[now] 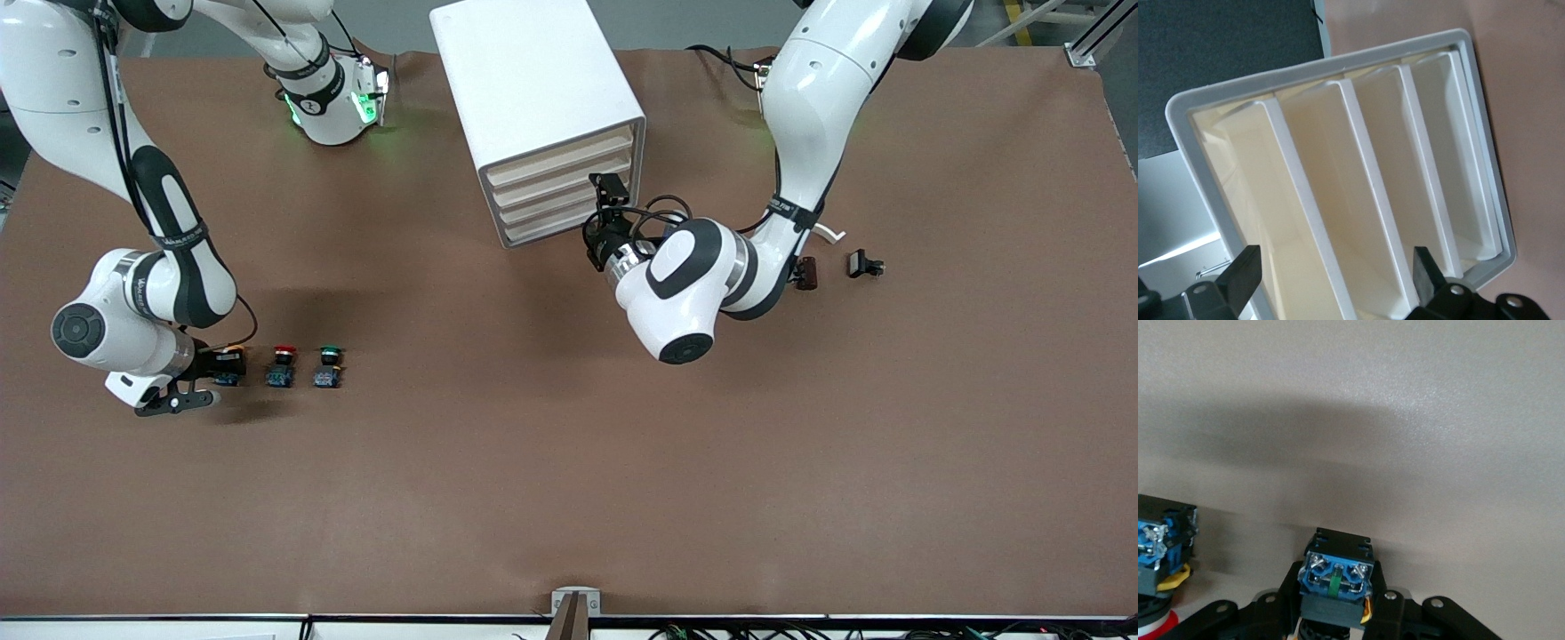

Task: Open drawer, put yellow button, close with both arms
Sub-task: 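Lift the button with the right gripper while the left gripper grips the drawer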

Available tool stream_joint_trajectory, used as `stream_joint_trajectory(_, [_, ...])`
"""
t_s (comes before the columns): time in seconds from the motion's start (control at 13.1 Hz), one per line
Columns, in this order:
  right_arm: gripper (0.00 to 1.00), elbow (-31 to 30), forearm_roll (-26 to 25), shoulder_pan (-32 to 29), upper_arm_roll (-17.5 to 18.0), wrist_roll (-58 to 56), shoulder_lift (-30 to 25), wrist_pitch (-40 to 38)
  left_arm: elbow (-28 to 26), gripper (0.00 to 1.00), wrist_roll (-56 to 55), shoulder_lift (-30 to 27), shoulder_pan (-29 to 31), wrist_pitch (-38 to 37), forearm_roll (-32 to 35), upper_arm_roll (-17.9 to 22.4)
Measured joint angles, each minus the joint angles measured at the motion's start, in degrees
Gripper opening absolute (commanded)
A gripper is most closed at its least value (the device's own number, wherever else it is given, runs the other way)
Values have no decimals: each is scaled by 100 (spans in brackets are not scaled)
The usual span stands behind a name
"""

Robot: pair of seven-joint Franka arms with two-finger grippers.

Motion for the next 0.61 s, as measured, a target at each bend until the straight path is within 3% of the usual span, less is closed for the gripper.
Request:
stream_joint_trajectory(0.3, [28,142,1,1,7,3,-281,-290,-6,100,-4,141,-61,-165,-79,-26])
stream_joint_trajectory(0.61, [28,256,15,40,69,322,-1144,-1585,-8,100,-160,351,-240,-170,-439,-39])
